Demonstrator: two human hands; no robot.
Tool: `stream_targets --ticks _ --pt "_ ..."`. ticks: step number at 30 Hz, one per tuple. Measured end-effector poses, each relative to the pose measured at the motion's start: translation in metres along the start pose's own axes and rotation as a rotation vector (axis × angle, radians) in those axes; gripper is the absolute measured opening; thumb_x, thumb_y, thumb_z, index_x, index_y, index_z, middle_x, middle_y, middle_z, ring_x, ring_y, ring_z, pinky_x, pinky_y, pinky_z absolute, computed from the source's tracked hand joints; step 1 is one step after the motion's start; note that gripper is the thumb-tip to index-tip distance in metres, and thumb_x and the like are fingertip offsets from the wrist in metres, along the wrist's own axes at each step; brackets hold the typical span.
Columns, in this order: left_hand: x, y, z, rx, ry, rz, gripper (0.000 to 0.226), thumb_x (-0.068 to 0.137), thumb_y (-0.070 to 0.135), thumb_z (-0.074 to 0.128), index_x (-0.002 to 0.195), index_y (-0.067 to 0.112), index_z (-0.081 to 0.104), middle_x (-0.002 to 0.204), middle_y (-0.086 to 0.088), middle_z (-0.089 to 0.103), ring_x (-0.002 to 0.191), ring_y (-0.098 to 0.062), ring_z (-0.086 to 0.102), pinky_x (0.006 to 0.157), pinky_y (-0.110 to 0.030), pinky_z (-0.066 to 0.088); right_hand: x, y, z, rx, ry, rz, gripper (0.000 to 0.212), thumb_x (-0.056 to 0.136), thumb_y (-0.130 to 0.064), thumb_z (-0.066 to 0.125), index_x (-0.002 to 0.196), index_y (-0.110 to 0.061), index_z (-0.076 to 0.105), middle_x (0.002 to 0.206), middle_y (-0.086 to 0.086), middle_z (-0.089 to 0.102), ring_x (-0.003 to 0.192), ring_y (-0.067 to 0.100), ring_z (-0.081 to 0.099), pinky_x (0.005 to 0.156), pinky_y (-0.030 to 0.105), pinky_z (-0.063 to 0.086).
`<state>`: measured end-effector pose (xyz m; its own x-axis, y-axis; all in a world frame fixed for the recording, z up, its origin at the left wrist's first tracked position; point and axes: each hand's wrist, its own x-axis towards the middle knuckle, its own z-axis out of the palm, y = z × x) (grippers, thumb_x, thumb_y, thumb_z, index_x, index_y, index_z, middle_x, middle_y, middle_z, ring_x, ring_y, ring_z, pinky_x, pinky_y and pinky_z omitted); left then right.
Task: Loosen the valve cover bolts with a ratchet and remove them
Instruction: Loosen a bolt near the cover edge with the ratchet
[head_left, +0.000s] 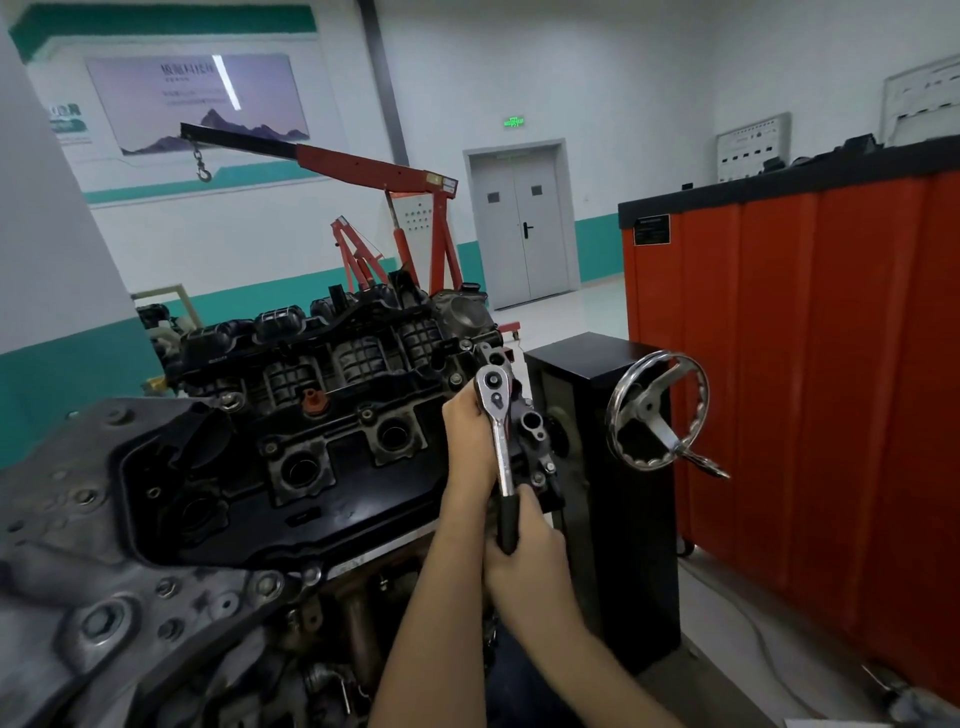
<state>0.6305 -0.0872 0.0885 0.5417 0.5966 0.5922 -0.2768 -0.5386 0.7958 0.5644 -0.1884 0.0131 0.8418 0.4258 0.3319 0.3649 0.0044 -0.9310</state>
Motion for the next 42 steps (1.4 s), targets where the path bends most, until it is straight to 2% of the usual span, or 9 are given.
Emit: stream_targets --ticks 5,8,13,17,20,24,29,33,42 --pt "0.002 -0.002 -0.009 0.038 -0.082 0.034 0.042 0.087 -0.001 0.06 0.053 0.015 0.042 0.053 0.007 0.044 0.051 0.002 0.035 0.05 -0.016 0.032 0.012 0.002 -0.041 -0.164 -0.108 -0.045 0.026 0.084 -0.001 0.06 0.106 -0.014 0.055 0.067 0.005 0.056 0.054 0.01 0.052 0.051 0.024 0.043" --pt "0.004 0.002 -0.009 0.091 -0.138 0.069 0.035 0.084 0.001 0.054 0.053 0.01 0.043 0.052 0.006 0.043 0.051 0.001 0.035 0.051 -0.017 0.031 0.048 -0.008 -0.111 -0.512 -0.275 -0.141 0.03 0.086 0.0 0.06 0.103 -0.024 0.052 0.071 0.003 0.056 0.052 0.005 0.051 0.047 0.016 0.042" --pt "0.002 0.001 -0.009 0.058 -0.06 0.072 0.045 0.088 -0.002 0.052 0.052 0.019 0.035 0.045 0.012 0.035 0.044 0.0 0.032 0.046 -0.015 0.026 0.097 -0.035 -0.146 -1.08 -0.198 -0.404 0.02 0.09 -0.013 0.056 0.11 -0.016 0.051 0.078 0.0 0.059 0.071 0.023 0.062 0.064 0.034 0.052" --pt "-0.004 -0.003 -0.004 -0.052 -0.009 0.028 0.045 0.09 0.001 0.057 0.053 0.02 0.041 0.048 0.013 0.041 0.051 0.0 0.031 0.052 -0.021 0.028 0.037 -0.007 -0.096 -0.56 -0.12 -0.197 0.021 0.086 -0.005 0.062 0.099 -0.017 0.049 0.068 -0.003 0.053 0.054 0.008 0.053 0.048 0.017 0.04" --pt "-0.004 -0.002 -0.001 -0.094 0.016 0.015 0.051 0.09 0.002 0.062 0.052 0.024 0.037 0.045 0.015 0.039 0.05 0.003 0.03 0.05 -0.017 0.028 0.005 -0.001 -0.032 -0.127 -0.067 -0.041 0.023 0.085 -0.002 0.058 0.101 -0.017 0.051 0.067 0.005 0.053 0.05 0.011 0.048 0.046 0.023 0.041" --pt "-0.003 -0.003 -0.005 -0.099 0.006 0.002 0.057 0.093 0.008 0.064 0.048 0.029 0.035 0.038 0.017 0.038 0.042 0.004 0.031 0.045 -0.011 0.026 0.003 -0.002 -0.01 -0.093 -0.062 -0.016 0.024 0.087 -0.005 0.057 0.109 -0.013 0.05 0.075 0.012 0.056 0.056 0.013 0.051 0.05 0.028 0.044" --pt "0.005 -0.002 -0.012 0.046 -0.114 0.055 0.044 0.087 -0.001 0.055 0.05 0.019 0.042 0.048 0.011 0.043 0.051 -0.001 0.032 0.051 -0.02 0.028 0.052 -0.013 -0.116 -0.605 -0.275 -0.18 0.029 0.087 -0.002 0.06 0.103 -0.024 0.05 0.073 0.001 0.056 0.054 0.005 0.055 0.049 0.017 0.044" --pt "0.005 0.002 -0.014 0.087 -0.148 0.082 0.035 0.088 0.002 0.054 0.055 0.011 0.047 0.052 0.006 0.043 0.05 -0.003 0.031 0.049 -0.018 0.025 0.1 -0.04 -0.151 -1.141 -0.201 -0.41 0.027 0.091 -0.014 0.057 0.117 -0.016 0.051 0.081 0.001 0.06 0.073 0.023 0.062 0.067 0.034 0.052" --pt "-0.005 0.0 -0.004 -0.032 -0.03 0.044 0.042 0.09 -0.002 0.059 0.056 0.016 0.041 0.055 0.007 0.042 0.054 0.0 0.032 0.052 -0.018 0.03 0.001 0.001 -0.027 -0.108 -0.033 -0.044 0.024 0.084 -0.003 0.059 0.099 -0.02 0.051 0.065 0.006 0.052 0.048 0.008 0.049 0.044 0.021 0.04"
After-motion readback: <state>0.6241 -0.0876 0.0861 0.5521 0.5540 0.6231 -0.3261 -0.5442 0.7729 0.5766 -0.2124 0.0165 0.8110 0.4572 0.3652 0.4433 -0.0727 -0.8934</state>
